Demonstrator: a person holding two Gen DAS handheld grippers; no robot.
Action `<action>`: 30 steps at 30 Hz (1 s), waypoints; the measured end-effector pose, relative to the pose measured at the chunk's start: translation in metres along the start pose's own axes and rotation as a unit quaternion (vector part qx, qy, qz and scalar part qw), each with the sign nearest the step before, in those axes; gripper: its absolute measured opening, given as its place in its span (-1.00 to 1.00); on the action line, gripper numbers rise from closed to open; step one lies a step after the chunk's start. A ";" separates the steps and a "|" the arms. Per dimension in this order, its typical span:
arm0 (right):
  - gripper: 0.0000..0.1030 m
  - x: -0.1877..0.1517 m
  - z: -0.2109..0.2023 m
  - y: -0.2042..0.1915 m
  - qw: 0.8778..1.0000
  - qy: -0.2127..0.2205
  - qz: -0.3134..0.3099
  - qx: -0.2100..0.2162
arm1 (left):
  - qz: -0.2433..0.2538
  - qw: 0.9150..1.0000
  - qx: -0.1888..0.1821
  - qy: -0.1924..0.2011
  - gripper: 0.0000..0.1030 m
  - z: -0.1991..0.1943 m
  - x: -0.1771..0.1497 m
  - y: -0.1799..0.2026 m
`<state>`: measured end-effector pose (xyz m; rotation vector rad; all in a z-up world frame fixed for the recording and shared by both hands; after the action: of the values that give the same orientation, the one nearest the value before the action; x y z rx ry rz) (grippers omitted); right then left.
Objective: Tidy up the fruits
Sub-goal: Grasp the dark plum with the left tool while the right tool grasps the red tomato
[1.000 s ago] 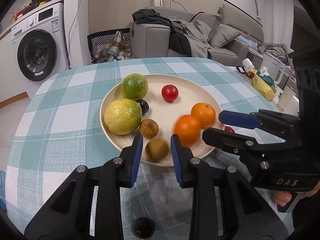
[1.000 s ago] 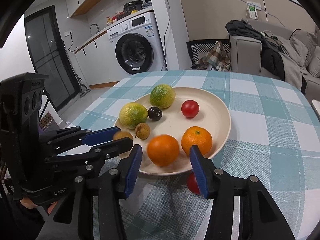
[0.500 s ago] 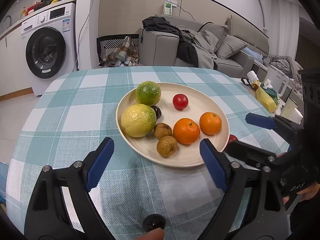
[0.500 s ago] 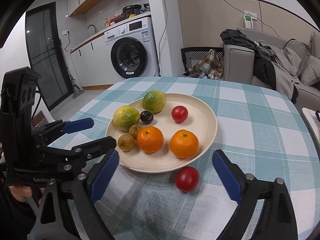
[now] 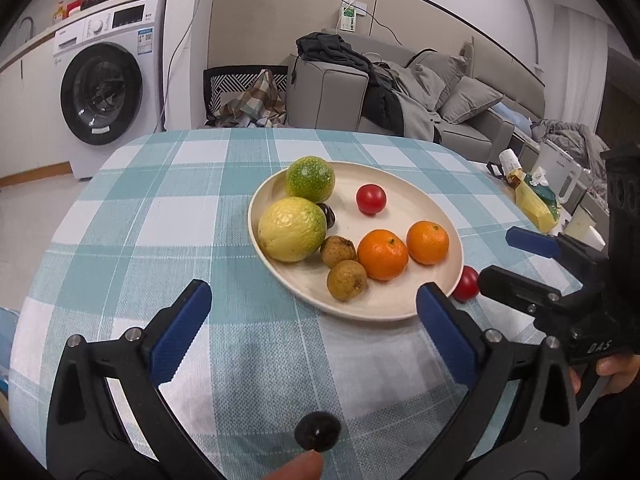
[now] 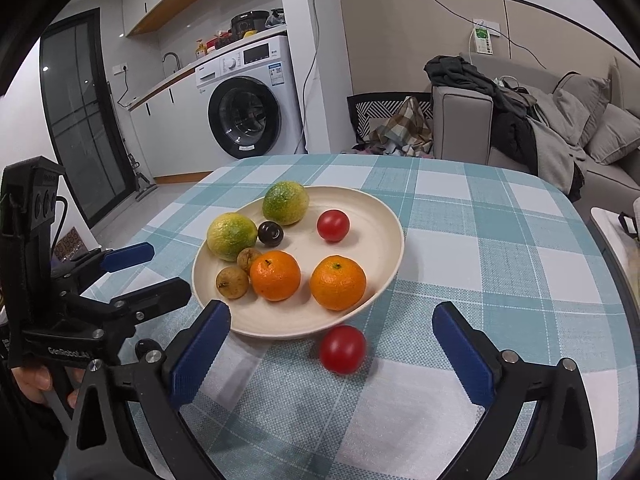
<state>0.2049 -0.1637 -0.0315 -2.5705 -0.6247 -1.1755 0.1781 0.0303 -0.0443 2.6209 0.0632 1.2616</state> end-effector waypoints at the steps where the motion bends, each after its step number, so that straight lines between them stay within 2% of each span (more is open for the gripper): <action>1: 1.00 0.000 0.000 0.000 1.000 -0.002 -0.001 0.002 | -0.003 1.000 0.000 -0.002 0.98 -0.001 -0.001 -0.001; 7: 1.00 -0.003 0.003 -0.001 1.000 -0.016 -0.003 0.007 | -0.010 1.000 0.011 -0.006 0.98 -0.014 -0.010 -0.005; 19: 1.00 -0.012 0.007 -0.003 0.998 -0.055 -0.016 0.025 | -0.002 0.998 0.041 -0.053 0.98 -0.026 -0.039 -0.004; 30: 1.00 -0.016 0.004 -0.011 0.996 -0.070 -0.036 0.043 | 0.001 0.997 0.031 -0.076 0.98 -0.027 -0.051 -0.003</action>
<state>0.1932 -0.1573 -0.0457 -2.5931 -0.7877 -0.9717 0.1250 0.0311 -0.0682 2.7610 0.0741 1.0717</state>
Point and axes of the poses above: each gripper's, at about its wrist camera, not at the fingertips, and z roughly the way its jaws point, y to its right, x to its top, the point moved 2 cm from there along z, roughly the way its jaws point, and after that the axes turned 6 degrees about -x, right-handed, at the moved point
